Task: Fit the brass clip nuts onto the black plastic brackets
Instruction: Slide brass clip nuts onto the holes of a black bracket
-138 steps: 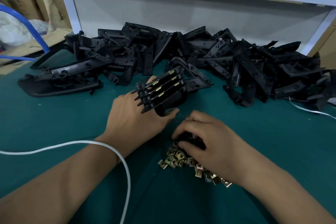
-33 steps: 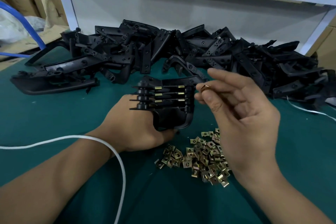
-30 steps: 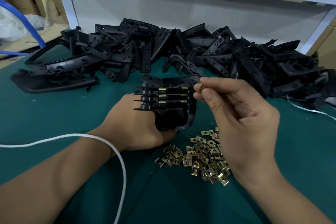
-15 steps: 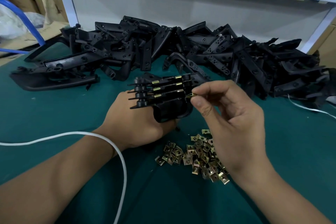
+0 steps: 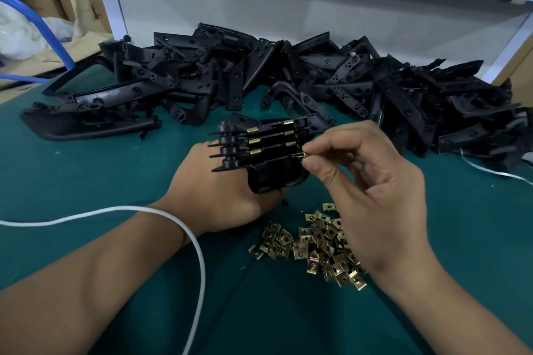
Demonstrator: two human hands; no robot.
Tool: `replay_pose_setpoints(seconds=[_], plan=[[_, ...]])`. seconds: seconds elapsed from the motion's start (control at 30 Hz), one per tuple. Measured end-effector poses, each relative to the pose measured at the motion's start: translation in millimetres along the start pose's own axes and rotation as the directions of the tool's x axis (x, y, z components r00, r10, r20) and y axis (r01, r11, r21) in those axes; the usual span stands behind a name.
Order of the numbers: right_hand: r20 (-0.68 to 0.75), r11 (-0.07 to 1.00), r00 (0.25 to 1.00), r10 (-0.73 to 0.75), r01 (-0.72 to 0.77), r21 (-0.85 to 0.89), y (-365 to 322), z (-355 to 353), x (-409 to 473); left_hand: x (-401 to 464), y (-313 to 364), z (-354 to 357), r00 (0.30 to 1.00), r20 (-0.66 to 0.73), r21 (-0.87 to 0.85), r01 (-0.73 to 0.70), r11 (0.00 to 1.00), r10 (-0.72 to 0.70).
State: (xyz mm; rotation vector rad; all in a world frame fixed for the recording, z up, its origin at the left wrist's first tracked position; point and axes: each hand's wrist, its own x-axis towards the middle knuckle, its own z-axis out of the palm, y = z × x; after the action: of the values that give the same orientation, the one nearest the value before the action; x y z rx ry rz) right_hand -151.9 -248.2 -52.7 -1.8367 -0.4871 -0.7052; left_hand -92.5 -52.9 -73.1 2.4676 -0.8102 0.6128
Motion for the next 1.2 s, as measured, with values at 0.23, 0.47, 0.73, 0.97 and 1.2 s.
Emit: replay_pose_setpoints(seconds=[0.23,0.47,0.73,0.97,1.2], plan=[[0.048,0.988,0.995,-0.084,0.089,-0.127,-2.5,-3.0,1.7,1.3,-1.3,0.5,1.000,0.017,-0.004,0.008,1.000,-0.008],[0.065,0.939,0.979,-0.192,0.202,-0.277,-2.5,-3.8,3.2,1.6,-2.0,2.8,0.999,-0.037,-0.013,-0.007,1.000,0.007],[0.077,0.937,0.975,-0.210,0.223,-0.268,-1.9,-6.4,3.7,1.7,-1.4,1.7,1.000,-0.003,0.000,-0.007,1.000,0.007],[0.069,0.930,0.977,-0.200,0.211,-0.301,-1.3,-6.5,3.6,1.8,-1.1,3.1,1.000,0.005,0.034,-0.002,0.999,0.002],[0.069,0.929,0.983,-0.170,0.183,-0.323,1.7,-6.7,2.6,1.5,-3.3,8.2,0.998,-0.048,0.063,-0.032,0.998,0.035]])
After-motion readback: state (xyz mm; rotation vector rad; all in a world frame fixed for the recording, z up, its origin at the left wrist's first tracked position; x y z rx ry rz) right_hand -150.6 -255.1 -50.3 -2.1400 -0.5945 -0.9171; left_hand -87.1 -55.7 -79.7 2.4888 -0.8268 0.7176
